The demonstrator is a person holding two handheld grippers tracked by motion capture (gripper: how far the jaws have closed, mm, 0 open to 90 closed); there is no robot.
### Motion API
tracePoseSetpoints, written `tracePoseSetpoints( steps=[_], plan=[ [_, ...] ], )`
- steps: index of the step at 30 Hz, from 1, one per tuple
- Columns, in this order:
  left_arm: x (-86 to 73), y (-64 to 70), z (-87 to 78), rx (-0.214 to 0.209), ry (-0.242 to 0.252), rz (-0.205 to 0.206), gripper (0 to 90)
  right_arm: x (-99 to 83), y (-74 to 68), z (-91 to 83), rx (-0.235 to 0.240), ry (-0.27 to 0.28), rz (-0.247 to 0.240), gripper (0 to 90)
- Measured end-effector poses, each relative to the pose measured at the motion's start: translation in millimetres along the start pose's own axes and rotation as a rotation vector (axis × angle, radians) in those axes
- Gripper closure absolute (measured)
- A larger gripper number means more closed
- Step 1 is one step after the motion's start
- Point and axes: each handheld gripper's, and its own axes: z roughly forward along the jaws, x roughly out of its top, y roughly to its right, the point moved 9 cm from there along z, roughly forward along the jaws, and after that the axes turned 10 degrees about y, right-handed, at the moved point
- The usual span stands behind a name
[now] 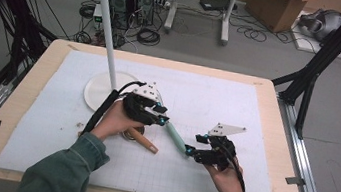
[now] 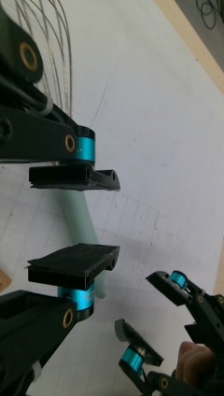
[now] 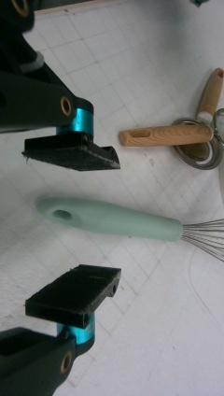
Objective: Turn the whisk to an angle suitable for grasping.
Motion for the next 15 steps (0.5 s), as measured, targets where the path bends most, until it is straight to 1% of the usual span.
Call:
tracePoseSetpoints(
  steps=[2, 3, 6, 8, 11, 15],
  plan=[
    [-1.0, -0.8, -7.6, 0.010, 0.005, -0.002, 56.3, 2.8, 0.9, 2.4, -0.001, -0.003, 0.007, 37.3],
    [-1.5, -0.7, -11.1, 0.016, 0.011, -0.012, 55.1, 4.2, 1.5, 3.5, -0.001, -0.003, 0.004, 36.9],
    [-4.3, -0.9, -20.7, 0.028, 0.018, -0.020, 50.4, 6.6, 1.0, 5.8, 0.005, -0.013, 0.004, 35.2],
    [-6.1, -1.1, -26.6, 0.039, 0.032, -0.035, 49.0, 8.0, 1.6, 7.1, 0.005, -0.016, -0.006, 34.1],
    [-10.4, -1.0, -36.3, 0.051, 0.033, -0.043, 45.6, 11.3, 1.9, 8.0, 0.000, -0.015, -0.004, 32.9],
    [-16.1, -0.7, -48.8, 0.063, 0.036, -0.046, 44.7, 14.5, 2.3, 9.7, -0.004, -0.016, -0.003, 32.9]
  ],
)
